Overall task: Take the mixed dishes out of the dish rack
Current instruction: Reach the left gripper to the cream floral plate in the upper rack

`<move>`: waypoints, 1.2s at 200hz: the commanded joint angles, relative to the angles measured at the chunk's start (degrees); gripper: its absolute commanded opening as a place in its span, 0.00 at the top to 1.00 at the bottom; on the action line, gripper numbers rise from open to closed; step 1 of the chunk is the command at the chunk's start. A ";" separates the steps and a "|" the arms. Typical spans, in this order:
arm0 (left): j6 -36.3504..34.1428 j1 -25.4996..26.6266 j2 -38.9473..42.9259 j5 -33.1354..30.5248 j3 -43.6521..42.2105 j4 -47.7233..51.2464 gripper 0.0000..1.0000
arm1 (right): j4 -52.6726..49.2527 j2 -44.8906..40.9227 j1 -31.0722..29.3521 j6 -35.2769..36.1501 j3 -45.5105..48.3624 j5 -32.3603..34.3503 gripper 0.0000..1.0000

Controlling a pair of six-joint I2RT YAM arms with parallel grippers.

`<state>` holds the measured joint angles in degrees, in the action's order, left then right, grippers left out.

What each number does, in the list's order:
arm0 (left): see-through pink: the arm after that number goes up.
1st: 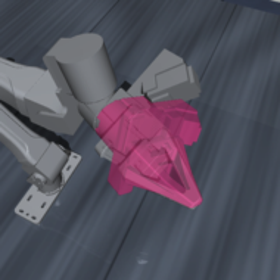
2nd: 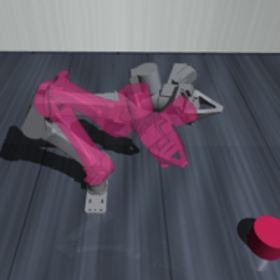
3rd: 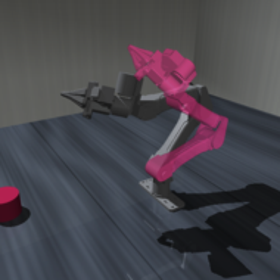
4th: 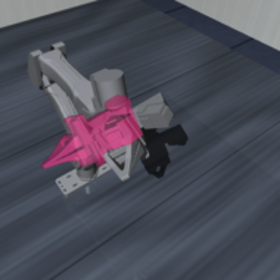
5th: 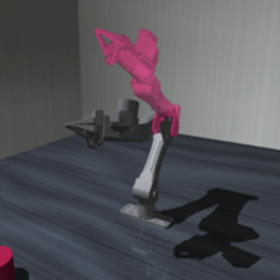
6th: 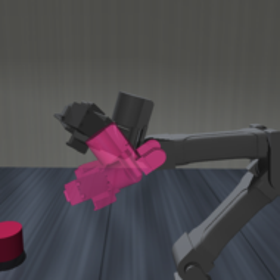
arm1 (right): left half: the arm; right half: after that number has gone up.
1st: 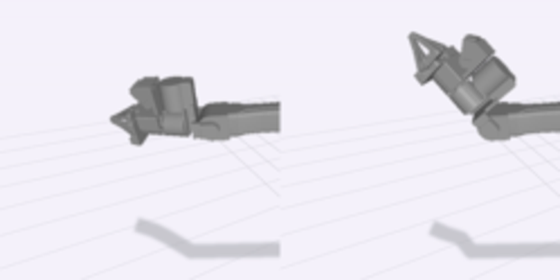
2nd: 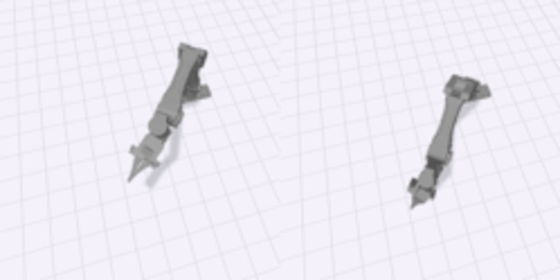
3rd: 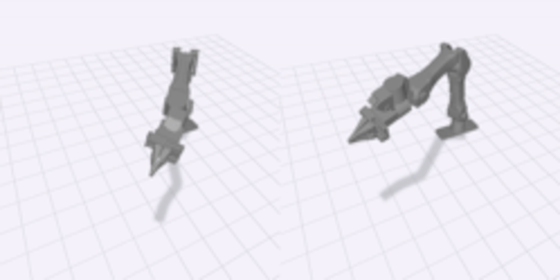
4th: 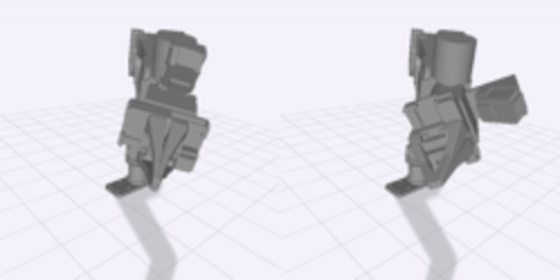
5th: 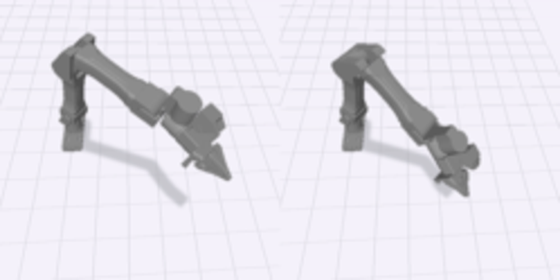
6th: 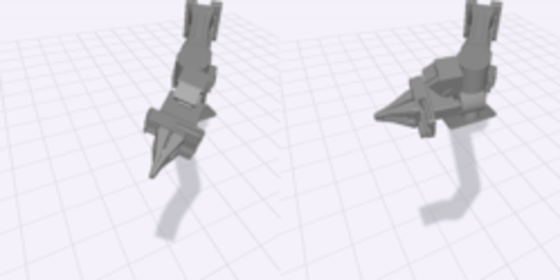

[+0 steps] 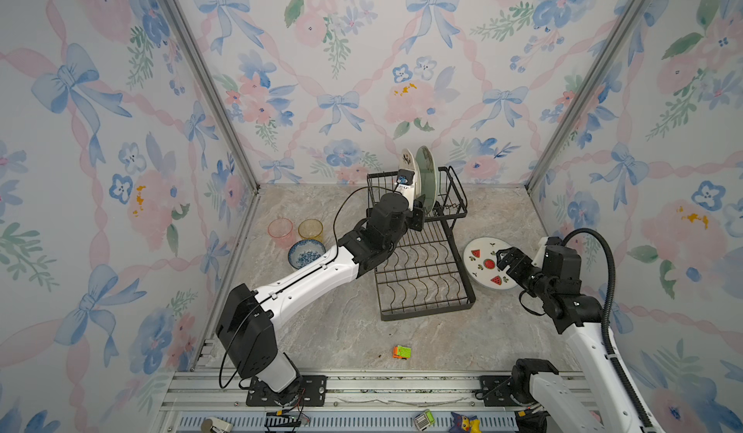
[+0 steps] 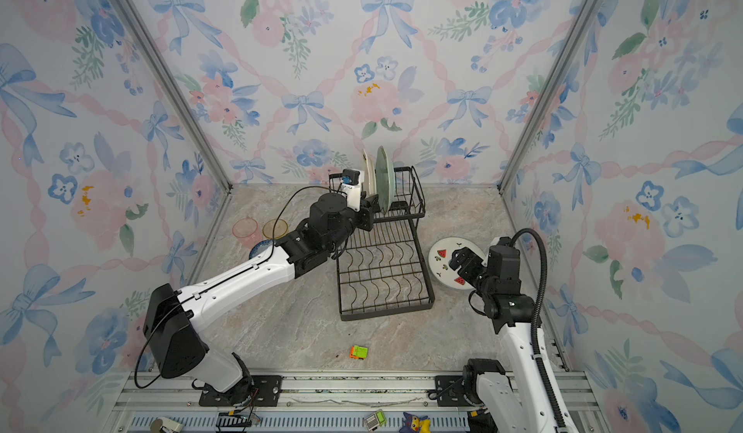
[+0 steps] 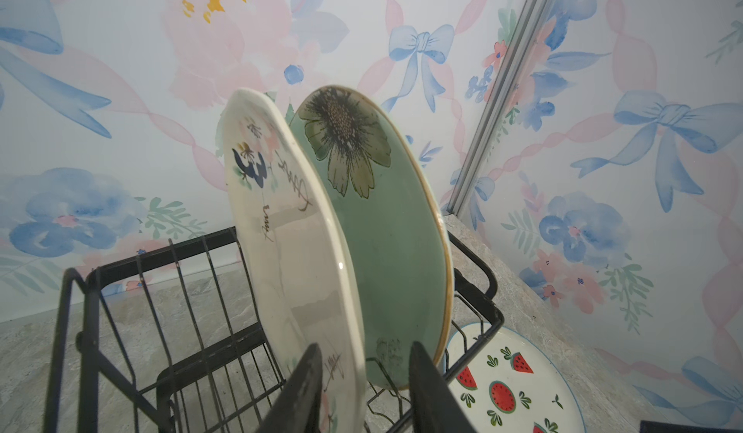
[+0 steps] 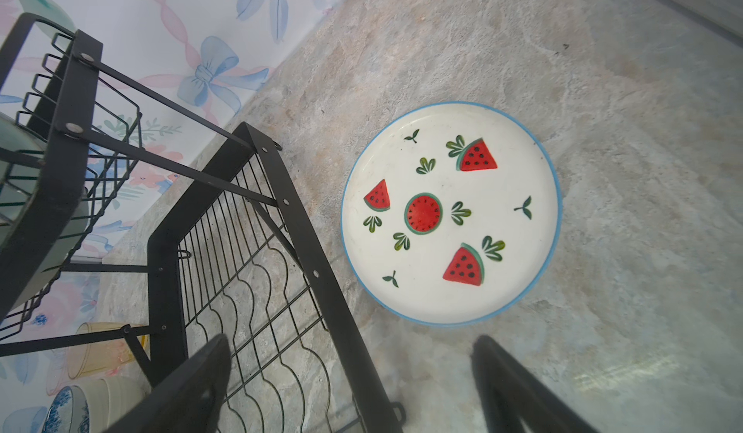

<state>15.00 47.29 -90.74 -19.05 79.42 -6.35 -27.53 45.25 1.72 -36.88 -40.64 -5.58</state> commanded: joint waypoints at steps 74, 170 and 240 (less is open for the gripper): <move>-2.24 -0.97 -3.61 -2.84 3.07 -4.10 0.73 | -4.49 -1.16 1.26 0.72 -0.14 -0.48 0.05; -2.11 -2.51 -6.50 -2.13 5.80 -2.62 0.84 | -5.23 -0.96 2.59 0.68 0.06 -1.76 0.05; -2.63 -3.87 -6.26 -3.72 5.70 -0.77 0.99 | -4.92 -1.05 2.67 0.41 -0.02 -2.84 0.05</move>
<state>14.63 44.53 -96.64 -21.61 83.79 -8.51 -31.48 44.60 3.84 -36.82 -40.64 -7.31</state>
